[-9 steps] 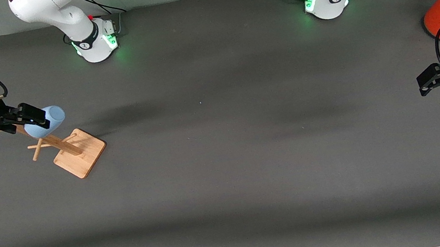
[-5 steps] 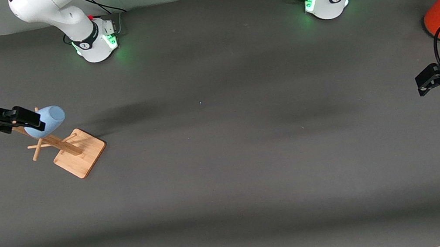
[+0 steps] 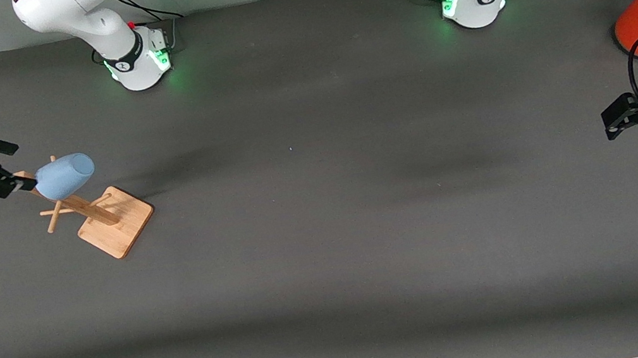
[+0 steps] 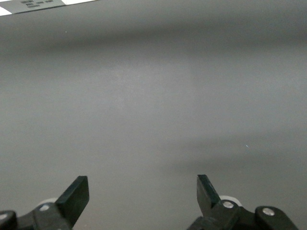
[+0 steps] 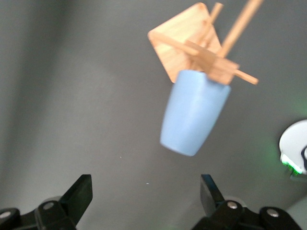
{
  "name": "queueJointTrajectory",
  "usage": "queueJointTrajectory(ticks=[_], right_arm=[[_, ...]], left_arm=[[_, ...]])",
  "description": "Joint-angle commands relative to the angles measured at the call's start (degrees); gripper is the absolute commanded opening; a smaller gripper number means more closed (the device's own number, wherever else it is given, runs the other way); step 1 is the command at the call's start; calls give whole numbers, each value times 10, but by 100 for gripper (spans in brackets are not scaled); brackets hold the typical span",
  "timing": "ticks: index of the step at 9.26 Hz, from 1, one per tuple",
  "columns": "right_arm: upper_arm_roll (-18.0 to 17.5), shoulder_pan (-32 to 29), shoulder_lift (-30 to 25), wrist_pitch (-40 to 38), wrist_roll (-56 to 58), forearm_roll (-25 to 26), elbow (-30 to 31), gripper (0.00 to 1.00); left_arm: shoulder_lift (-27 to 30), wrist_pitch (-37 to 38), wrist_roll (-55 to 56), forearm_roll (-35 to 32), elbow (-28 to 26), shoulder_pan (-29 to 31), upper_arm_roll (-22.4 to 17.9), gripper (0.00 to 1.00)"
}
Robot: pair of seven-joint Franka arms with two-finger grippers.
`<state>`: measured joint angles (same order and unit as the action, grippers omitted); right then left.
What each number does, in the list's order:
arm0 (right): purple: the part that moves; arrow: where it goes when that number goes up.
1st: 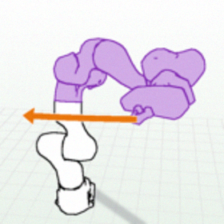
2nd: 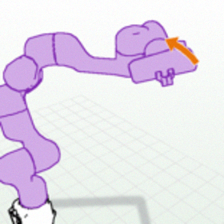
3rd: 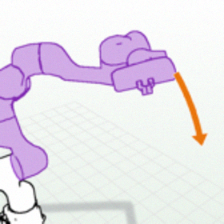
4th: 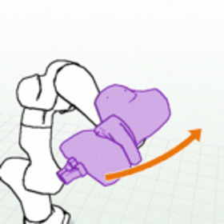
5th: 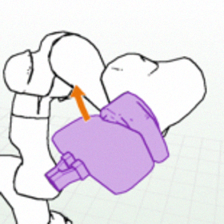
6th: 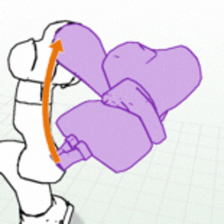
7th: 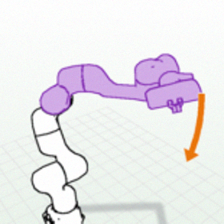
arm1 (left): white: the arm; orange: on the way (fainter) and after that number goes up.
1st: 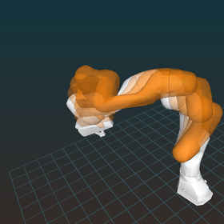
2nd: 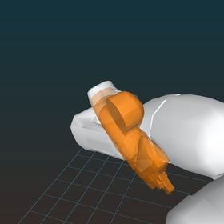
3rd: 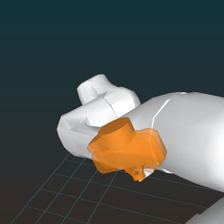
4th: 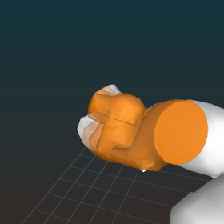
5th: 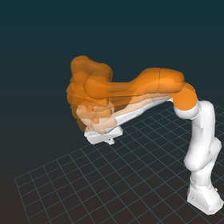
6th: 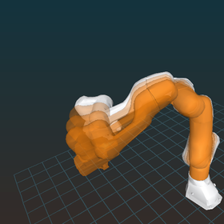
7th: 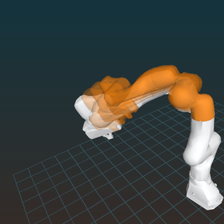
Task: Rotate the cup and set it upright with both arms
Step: 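Close the right gripper on the blue cup hanging on the wooden stand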
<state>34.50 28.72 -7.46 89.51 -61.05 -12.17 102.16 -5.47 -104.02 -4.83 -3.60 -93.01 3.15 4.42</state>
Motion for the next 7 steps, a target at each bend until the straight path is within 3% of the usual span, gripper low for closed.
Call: queueJointTrajectory(ticks=[1, 7], right_arm=[[30, 3, -61, 53, -46, -20, 108, 100], [34, 5, -87, 160, -94, -20, 233, 100]], left_arm=[[-2, 8, -7, -4, 7, -3, -2, 100], [-2, 9, -8, -4, 6, -3, -2, 100]])
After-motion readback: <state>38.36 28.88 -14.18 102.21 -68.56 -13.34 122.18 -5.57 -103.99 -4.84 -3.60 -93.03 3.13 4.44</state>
